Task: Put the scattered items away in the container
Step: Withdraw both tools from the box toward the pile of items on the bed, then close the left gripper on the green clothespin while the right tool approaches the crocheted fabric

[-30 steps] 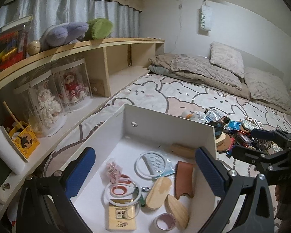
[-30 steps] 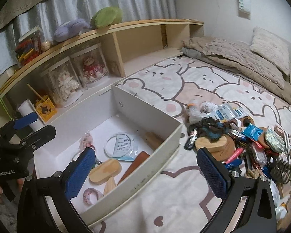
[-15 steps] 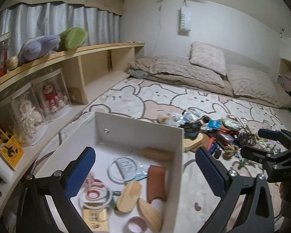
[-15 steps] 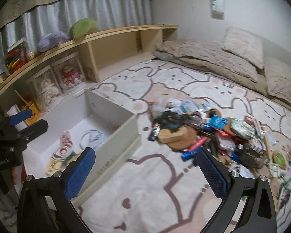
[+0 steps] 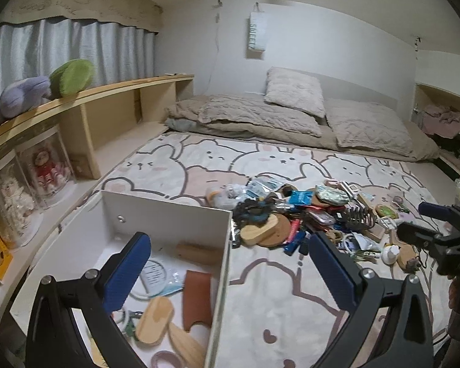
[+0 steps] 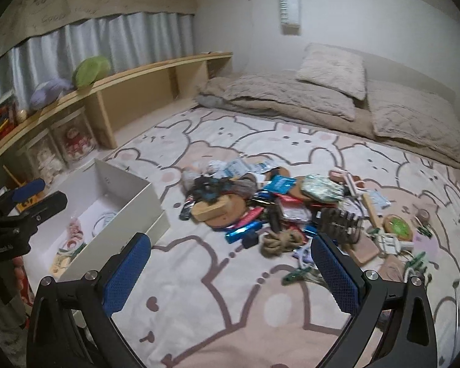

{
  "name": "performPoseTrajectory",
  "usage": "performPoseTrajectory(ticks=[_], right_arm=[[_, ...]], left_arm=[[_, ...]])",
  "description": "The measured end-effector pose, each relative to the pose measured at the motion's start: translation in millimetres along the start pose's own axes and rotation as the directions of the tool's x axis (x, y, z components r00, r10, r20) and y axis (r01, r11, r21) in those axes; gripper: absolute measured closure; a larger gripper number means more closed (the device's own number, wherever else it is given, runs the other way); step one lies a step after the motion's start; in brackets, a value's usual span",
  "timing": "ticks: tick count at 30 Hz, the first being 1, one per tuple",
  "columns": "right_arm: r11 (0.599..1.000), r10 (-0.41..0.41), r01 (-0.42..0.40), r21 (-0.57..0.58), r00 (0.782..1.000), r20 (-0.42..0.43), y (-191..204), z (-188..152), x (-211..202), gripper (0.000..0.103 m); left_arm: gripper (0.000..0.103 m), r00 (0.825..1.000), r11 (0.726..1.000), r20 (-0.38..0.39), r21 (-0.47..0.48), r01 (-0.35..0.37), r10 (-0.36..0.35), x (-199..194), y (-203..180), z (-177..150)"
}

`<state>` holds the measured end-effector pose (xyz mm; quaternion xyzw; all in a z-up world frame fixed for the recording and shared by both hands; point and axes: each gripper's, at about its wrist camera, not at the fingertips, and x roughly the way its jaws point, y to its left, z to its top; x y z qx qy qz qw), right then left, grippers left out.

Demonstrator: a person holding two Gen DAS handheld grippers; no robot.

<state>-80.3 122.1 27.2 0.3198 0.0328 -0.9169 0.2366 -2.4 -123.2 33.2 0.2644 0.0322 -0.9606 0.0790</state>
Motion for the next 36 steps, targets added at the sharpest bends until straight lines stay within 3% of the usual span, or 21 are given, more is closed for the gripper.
performPoseTrajectory(ticks=[13, 27, 36], right_arm=[[0.991, -0.097, 0.093, 0.092, 0.994, 0.041, -56.2, -15.0, -30.9, 0.000], [0.968, -0.195, 0.181, 0.174, 0.979, 0.067, -93.1, -37.0, -35.2, 0.000], [0.958, -0.229, 0.214, 0.192, 0.972, 0.059, -108.1, -62.8, -24.2, 0.000]], left_arm=[[0.000, 0.997, 0.997, 0.015, 0.020, 0.071, -0.071, 7.3, -30.1, 2.9], [0.000, 0.994, 0.990, -0.005, 0.085, 0.113, -0.113, 30.6, -69.4, -11.1], [0.000, 0.967, 0.966, -0.080, 0.077, 0.247, -0.241, 59.9, -100.1, -28.1]])
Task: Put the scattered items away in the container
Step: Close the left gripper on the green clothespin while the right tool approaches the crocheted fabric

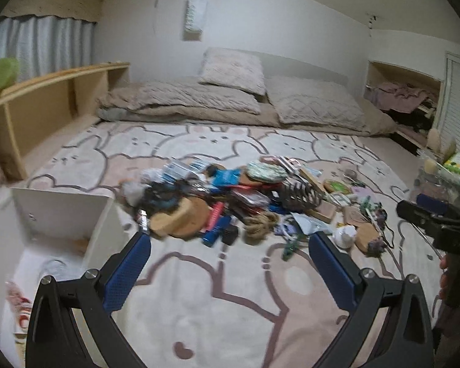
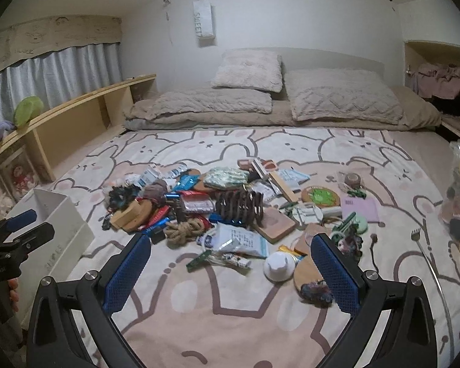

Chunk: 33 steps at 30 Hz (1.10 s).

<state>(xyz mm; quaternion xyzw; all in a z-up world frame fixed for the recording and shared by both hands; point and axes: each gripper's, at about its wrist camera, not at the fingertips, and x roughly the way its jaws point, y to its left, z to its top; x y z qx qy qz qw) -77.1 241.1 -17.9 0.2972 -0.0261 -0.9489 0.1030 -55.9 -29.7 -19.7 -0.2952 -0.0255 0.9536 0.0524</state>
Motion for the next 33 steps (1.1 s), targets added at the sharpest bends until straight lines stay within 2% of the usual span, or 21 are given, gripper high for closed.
performPoseTrajectory(ticks=[5, 13, 20, 33], right_arm=[[1.000, -0.018, 0.018, -0.005, 0.999, -0.039, -11.0, -19.5, 16.1, 0.000], [0.998, -0.057, 0.058, 0.010, 0.994, -0.089, -28.8, -44.4, 31.5, 0.000], [0.993, -0.112, 0.115, 0.015, 0.986, -0.123, -46.0, -62.2, 38.5, 0.000], [0.983, -0.180, 0.182, -0.013, 0.958, -0.225, -59.6, -97.8, 54.5, 0.000]], left_arm=[[0.000, 0.999, 0.999, -0.029, 0.035, 0.016, -0.015, 18.8, -17.2, -8.9], [0.000, 0.991, 0.997, -0.110, 0.032, 0.075, -0.072, 54.2, -37.9, -22.7], [0.000, 0.983, 0.993, -0.148, 0.035, 0.112, -0.106, 80.9, -54.5, -30.8], [0.001, 0.942, 0.985, -0.291, -0.025, 0.169, -0.169, 142.9, -70.0, -40.4]])
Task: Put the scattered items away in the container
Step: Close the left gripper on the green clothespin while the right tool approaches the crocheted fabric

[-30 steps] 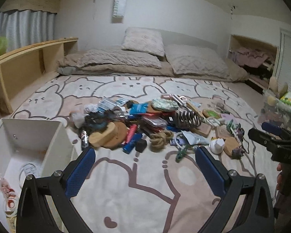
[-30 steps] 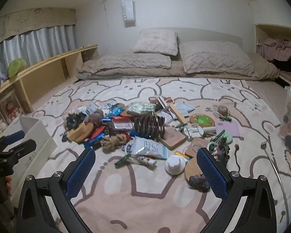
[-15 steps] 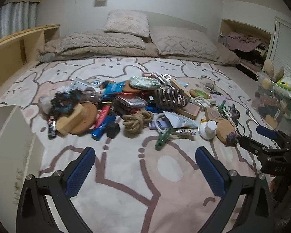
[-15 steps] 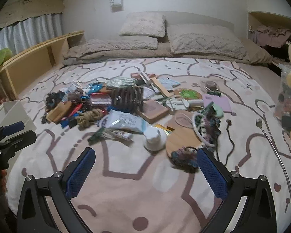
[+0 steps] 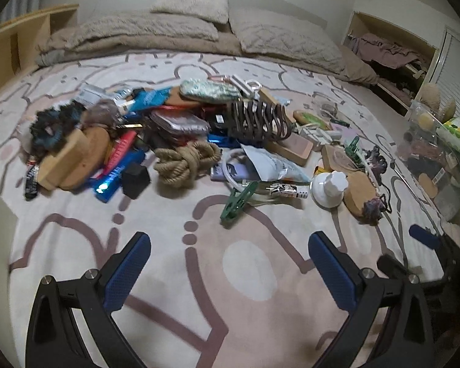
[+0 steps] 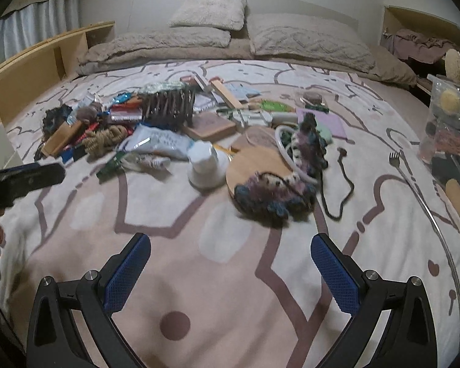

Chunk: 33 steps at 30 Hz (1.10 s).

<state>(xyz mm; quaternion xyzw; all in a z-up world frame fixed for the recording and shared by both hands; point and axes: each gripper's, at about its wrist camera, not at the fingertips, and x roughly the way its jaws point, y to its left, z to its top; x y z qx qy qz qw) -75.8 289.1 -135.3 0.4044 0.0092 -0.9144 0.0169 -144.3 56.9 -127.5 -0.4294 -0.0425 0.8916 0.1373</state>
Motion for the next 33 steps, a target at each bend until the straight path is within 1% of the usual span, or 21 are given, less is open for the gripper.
performPoseTrajectory(ticks=[4, 8, 14, 16, 18, 20, 24, 27, 29, 31, 33], right_arm=[[1.000, -0.005, 0.006, 0.031, 0.999, -0.032, -7.1, -7.8, 7.2, 0.000], [0.998, -0.013, 0.016, 0.060, 0.998, -0.061, -12.6, -11.0, 14.6, 0.000], [1.000, 0.022, -0.020, 0.020, 0.992, -0.121, -8.8, -17.9, 24.2, 0.000], [1.000, 0.028, -0.027, 0.003, 0.993, -0.116, -7.2, -22.2, 23.5, 0.000], [0.999, 0.044, -0.045, 0.000, 0.993, -0.113, -8.5, -25.7, 22.4, 0.000], [0.998, 0.057, -0.058, -0.006, 0.991, -0.117, -9.8, -28.9, 22.1, 0.000], [0.998, 0.040, -0.046, -0.046, 0.991, -0.128, -6.8, -31.0, 23.3, 0.000], [0.998, 0.043, -0.049, -0.049, 0.991, -0.130, -8.1, -30.5, 25.1, 0.000], [0.998, 0.047, -0.052, -0.043, 0.993, -0.110, -8.7, -31.0, 24.2, 0.000], [0.999, 0.038, -0.041, -0.032, 0.995, -0.096, -9.5, -29.4, 22.3, 0.000], [0.999, 0.032, -0.033, -0.004, 0.996, -0.084, -13.0, -25.0, 20.4, 0.000]], left_arm=[[0.001, 0.999, 1.000, -0.043, -0.012, 0.014, -0.015, 23.8, -0.6, 6.0], [0.001, 0.997, 1.000, -0.079, 0.000, 0.003, -0.003, 43.8, -4.0, 13.2], [0.001, 0.988, 0.998, -0.148, 0.053, -0.028, 0.036, 71.4, -11.5, 21.6], [0.000, 0.982, 0.996, -0.180, 0.077, -0.034, 0.048, 79.6, -12.1, 19.8], [0.000, 0.976, 0.991, -0.205, 0.127, -0.042, 0.068, 85.7, -15.3, 16.0], [0.000, 0.976, 0.983, -0.200, 0.178, -0.053, 0.089, 86.2, -19.1, 11.9], [0.000, 0.975, 0.987, -0.212, 0.156, -0.040, 0.073, 86.4, -13.2, 12.1], [0.000, 0.975, 0.985, -0.207, 0.165, -0.052, 0.086, 87.5, -15.3, 11.2], [0.000, 0.978, 0.986, -0.189, 0.154, -0.056, 0.085, 88.1, -15.1, 11.6], [0.000, 0.984, 0.988, -0.156, 0.140, -0.065, 0.087, 87.5, -15.4, 10.1], [0.000, 0.986, 0.986, -0.132, 0.147, -0.082, 0.102, 86.7, -18.2, 8.6]])
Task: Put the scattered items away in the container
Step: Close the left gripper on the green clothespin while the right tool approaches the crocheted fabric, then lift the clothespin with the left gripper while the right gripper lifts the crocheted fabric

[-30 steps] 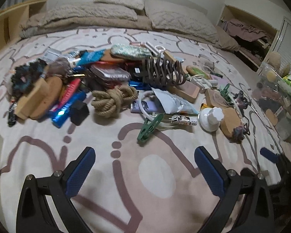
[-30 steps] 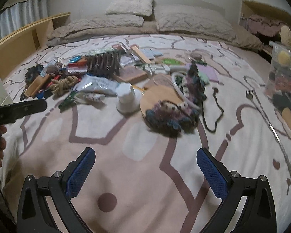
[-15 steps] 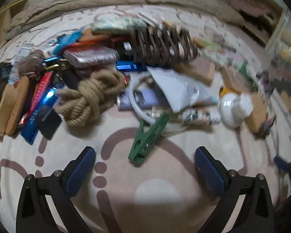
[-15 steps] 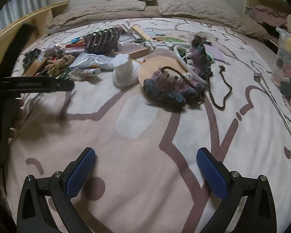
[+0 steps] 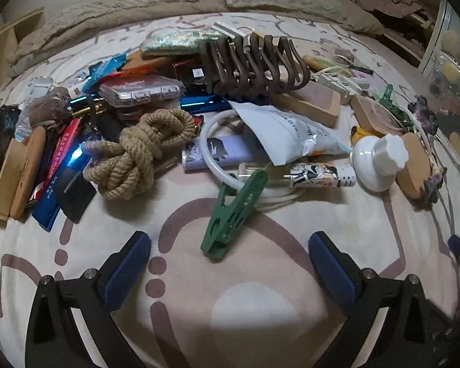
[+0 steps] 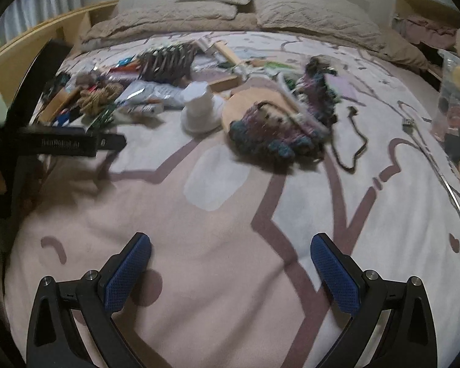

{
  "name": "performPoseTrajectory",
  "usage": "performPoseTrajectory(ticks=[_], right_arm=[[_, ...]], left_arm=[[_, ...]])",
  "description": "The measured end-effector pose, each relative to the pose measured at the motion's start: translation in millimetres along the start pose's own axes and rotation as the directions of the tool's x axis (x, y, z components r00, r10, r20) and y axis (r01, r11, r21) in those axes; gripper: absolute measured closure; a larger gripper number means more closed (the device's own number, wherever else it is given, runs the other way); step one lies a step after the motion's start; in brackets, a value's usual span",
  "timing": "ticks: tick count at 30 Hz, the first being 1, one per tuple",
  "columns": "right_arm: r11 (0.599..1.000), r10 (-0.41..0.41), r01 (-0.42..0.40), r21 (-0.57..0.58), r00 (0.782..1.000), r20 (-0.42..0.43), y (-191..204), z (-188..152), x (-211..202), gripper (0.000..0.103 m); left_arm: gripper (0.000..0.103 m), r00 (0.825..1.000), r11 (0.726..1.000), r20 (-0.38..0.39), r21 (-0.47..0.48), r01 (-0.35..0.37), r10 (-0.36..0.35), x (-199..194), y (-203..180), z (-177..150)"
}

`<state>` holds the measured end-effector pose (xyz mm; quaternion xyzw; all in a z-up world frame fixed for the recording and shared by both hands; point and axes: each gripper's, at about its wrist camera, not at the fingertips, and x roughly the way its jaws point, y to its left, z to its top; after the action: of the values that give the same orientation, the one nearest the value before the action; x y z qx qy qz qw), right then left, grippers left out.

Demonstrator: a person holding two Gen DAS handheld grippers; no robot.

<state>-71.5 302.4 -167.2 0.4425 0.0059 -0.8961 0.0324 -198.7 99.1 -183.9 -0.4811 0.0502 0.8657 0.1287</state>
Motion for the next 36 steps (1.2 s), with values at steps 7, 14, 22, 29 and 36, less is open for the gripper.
performPoseTrajectory(ticks=[7, 14, 22, 29, 36], right_arm=[[0.992, 0.013, -0.025, 0.126, 0.996, 0.094, -26.1, 23.4, -12.3, 0.000], [0.974, 0.045, -0.070, 0.213, 0.992, 0.117, -40.3, 50.3, -2.2, 0.000], [0.964, 0.072, -0.086, 0.250, 0.995, 0.065, -50.1, 56.7, 25.4, 0.044], [0.952, 0.096, -0.126, 0.279, 0.988, 0.118, -56.7, 47.3, 21.5, 0.081], [0.924, 0.139, -0.199, 0.325, 0.970, 0.198, -60.2, 41.2, -9.6, 0.088]], left_arm=[[0.033, 0.997, 1.000, 0.074, 0.016, -0.019, 0.018, -6.6, -4.3, 1.2], [0.088, 0.991, 0.999, 0.128, 0.035, -0.029, 0.024, -13.4, -8.6, -1.7], [0.090, 0.990, 0.999, 0.144, 0.041, 0.000, -0.006, -29.9, -5.5, -14.9], [0.090, 0.989, 1.000, 0.148, 0.020, 0.020, -0.022, -57.2, 5.8, -48.2], [0.090, 0.986, 0.999, 0.165, -0.034, 0.041, -0.035, -86.0, 21.2, -76.6]])
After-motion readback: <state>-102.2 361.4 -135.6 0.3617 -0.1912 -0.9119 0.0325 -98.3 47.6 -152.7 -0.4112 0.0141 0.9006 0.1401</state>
